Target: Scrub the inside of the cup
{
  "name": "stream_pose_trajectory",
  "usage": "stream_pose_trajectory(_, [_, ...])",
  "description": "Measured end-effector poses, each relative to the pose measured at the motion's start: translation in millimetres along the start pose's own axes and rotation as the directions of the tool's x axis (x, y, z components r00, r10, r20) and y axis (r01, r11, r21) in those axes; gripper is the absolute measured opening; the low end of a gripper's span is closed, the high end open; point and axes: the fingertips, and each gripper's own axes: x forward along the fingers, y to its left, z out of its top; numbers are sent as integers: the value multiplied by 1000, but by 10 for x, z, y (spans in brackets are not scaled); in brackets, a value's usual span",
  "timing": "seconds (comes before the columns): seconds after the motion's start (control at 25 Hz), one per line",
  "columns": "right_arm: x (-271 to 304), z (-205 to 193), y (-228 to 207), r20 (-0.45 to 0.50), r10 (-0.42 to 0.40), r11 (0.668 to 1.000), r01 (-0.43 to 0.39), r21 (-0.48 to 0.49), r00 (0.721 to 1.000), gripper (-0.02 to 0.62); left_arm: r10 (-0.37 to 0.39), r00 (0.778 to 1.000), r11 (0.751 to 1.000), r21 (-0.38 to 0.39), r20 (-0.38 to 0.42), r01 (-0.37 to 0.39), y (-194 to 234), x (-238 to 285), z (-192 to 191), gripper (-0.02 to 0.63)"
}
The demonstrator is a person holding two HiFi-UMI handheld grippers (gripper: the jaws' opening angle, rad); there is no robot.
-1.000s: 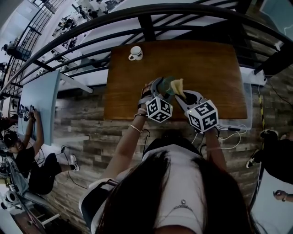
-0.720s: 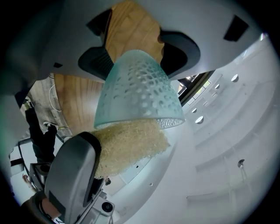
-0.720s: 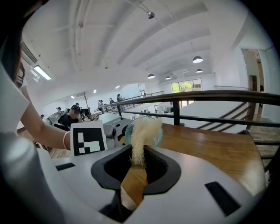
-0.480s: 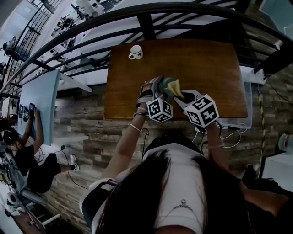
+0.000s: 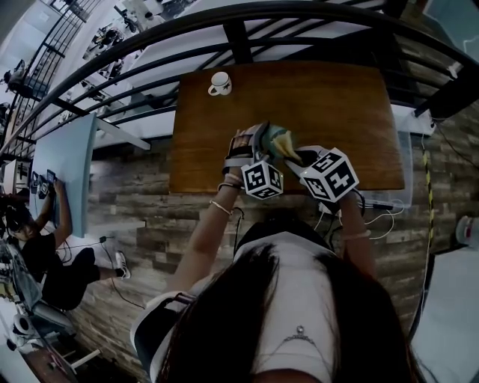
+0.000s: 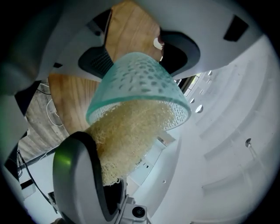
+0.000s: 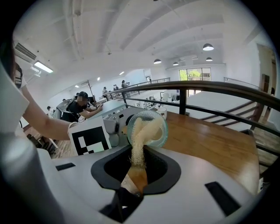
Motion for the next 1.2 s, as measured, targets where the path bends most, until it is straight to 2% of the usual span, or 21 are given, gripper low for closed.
stream_pose_trajectory(0.16, [-12,-62,-7,-46,20,1000,-19,16,999,87,9,1000,998,59,5,-9,-19,-3,55,337])
stream_pose_trajectory(0.44, [-29,-149,-30,-64,39,998,-36,56,997,87,33,999,988,149,20,-35,-43,-4,143,337])
stream_pose_trajectory(0.76, [-14,-149,33,-78,99,992,-92,88,992,87,45,999,980,191,24,-49,-35,-30,148,337])
stream_pose_trajectory(0.92, [9,-93,113,-62,159,979,-149,138,985,87,46,998,978,203,36,-52,-65,-47,181,337])
stream_pose_trajectory(1.2, [29,-55,182,-32,214,962,-205,180,976,87,63,997,974,214,52,-73,-61,-100,225,337])
